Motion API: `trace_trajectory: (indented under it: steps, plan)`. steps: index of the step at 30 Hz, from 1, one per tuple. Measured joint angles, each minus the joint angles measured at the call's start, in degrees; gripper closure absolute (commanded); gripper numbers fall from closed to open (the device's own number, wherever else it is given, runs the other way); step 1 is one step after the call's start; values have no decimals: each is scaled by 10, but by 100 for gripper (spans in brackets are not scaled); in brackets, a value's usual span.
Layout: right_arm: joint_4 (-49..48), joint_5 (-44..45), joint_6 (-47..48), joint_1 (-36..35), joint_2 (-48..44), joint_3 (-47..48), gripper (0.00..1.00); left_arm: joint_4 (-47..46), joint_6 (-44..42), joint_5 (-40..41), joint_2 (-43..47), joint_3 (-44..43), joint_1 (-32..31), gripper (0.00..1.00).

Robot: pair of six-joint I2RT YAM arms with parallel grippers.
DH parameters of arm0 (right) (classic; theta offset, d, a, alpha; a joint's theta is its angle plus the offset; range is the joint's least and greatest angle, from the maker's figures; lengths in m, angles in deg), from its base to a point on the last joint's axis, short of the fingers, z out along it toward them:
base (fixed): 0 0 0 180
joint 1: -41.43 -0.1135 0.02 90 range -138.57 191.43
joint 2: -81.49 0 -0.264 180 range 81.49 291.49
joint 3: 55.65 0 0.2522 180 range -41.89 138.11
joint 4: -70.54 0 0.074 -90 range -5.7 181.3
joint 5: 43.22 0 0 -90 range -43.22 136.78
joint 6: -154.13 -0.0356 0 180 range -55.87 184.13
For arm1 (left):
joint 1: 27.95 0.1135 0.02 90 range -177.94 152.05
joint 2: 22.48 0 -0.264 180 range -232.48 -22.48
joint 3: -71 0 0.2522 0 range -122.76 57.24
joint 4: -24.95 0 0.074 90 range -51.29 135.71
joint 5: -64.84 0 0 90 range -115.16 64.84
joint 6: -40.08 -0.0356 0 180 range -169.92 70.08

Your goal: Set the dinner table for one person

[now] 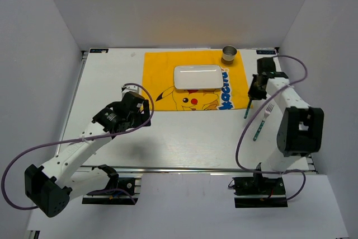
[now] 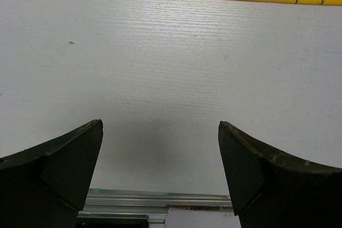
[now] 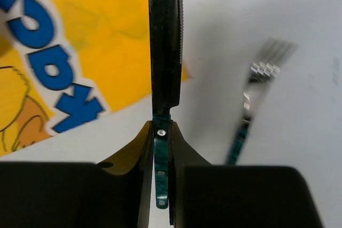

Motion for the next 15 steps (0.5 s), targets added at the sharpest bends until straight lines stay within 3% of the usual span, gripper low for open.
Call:
trace_trajectory:
  steps: [6,15]
  plan:
    - [-17,-16,35,-64,151,146,100,-26,-20,-28,35,3,0,2]
    - [0,-22,82,-74,314,297,100,-47,-35,-56,23,4,0,2]
